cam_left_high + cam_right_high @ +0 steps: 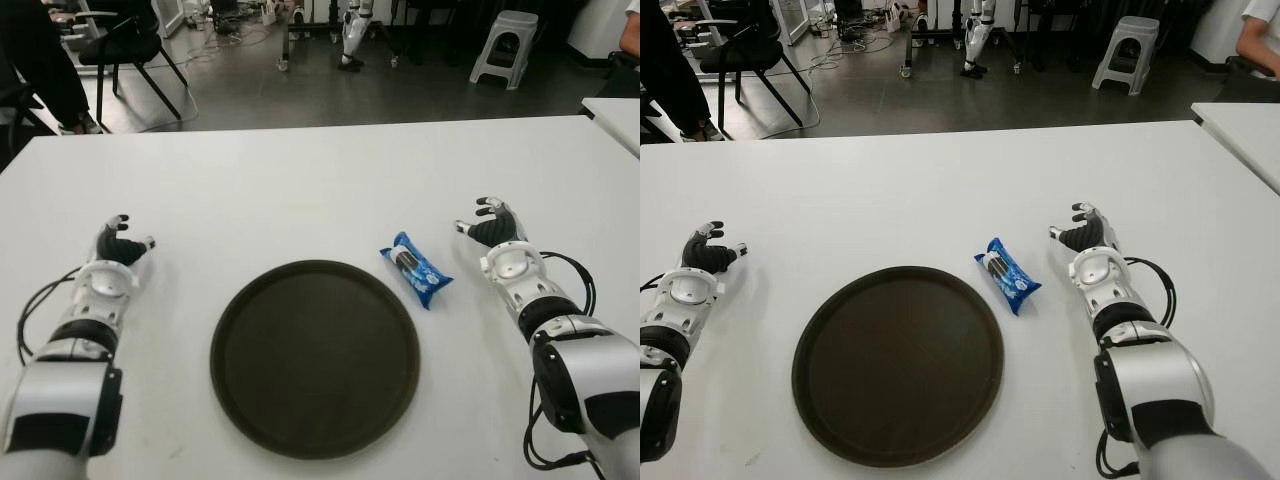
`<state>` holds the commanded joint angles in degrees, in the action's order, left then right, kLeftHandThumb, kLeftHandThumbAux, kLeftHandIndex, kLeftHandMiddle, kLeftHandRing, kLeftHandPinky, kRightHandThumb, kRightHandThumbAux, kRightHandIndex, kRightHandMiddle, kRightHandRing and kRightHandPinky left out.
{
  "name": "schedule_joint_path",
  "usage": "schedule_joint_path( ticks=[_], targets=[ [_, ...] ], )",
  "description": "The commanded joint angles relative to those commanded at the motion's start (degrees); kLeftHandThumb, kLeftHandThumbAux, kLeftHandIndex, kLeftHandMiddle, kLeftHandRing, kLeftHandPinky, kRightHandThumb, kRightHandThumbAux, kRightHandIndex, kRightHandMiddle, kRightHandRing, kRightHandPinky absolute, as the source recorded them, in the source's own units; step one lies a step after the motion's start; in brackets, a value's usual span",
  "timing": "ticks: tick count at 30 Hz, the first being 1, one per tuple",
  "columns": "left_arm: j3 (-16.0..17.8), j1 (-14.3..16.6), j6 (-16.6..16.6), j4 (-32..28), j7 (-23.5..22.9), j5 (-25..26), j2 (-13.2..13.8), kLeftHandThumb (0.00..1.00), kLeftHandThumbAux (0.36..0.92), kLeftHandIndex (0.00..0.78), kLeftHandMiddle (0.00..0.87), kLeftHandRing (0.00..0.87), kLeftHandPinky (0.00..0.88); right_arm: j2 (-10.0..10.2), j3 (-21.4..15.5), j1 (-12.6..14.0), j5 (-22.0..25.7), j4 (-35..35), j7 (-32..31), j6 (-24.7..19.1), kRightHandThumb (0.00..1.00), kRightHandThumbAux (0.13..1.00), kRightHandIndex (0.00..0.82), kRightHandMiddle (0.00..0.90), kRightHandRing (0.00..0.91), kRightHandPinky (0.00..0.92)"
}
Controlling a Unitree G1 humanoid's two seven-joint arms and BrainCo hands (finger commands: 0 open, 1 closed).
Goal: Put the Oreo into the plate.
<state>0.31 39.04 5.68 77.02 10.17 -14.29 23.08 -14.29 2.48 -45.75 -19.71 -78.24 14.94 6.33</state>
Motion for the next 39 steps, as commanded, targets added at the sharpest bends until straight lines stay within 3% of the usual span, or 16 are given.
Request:
schedule_joint_path(
  ticks=[4,6,10,39],
  targets=[
    [0.1,0.1,-0.1,0.0,-0.3,0.1,0.0,0.216,0.733,0.052,0.144,0.190,0.216,0.0,-0.2,0.1,0.2,0.0,-0.1,0.0,0.458,0.733,0.221,0.255,0.284,0.337],
    [0.1,0.1,-0.2,0.0,-0.3,0.1,0.0,0.211,0.733,0.046,0.139,0.183,0.207,0.1,-0.3,0.1,0.3,0.0,-0.1,0.1,0.593,0.730,0.328,0.263,0.294,0.347],
    [0.1,0.1,-0.3,0.0,-0.2,0.0,-0.1,0.219,0.733,0.046,0.139,0.181,0.217,0.0,-0.2,0.0,0.1,0.0,-0.3,0.2,0.663,0.730,0.384,0.275,0.306,0.355],
    [-0.3,0.1,-0.5,0.0,0.0,-0.4,-0.1,0.185,0.733,0.047,0.147,0.193,0.221,0.2,-0.6,-0.1,0.5,0.1,-0.7,-0.2,0.688,0.728,0.402,0.301,0.336,0.404]
  ],
)
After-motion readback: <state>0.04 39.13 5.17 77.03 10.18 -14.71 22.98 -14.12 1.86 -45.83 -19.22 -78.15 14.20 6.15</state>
